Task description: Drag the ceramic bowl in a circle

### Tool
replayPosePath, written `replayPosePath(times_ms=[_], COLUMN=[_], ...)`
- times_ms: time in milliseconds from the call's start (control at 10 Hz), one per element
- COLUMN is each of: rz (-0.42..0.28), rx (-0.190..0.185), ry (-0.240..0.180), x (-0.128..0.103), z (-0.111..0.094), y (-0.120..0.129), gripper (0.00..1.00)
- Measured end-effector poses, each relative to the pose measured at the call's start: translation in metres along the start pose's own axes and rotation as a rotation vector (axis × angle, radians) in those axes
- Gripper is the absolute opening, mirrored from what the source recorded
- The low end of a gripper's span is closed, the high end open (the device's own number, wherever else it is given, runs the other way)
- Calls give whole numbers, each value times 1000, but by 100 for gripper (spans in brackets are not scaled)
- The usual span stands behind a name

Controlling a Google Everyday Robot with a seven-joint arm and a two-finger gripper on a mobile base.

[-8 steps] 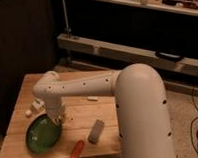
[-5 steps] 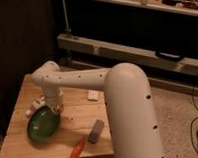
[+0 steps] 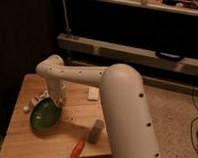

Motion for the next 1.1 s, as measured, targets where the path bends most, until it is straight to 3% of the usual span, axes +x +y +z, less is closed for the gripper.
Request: replayPosePath(times_ms=[400,500,700,900,1100], rz=[133,135,114,71,47], rx=[-4,-4,1,-6,-9], ry=[2,-5,-6,-2,3], x=[-57,-72,-87,-100,-94], z=[-5,-2,3,5,6], y=[71,85,87,62,37], gripper=[0,0,0,0,0])
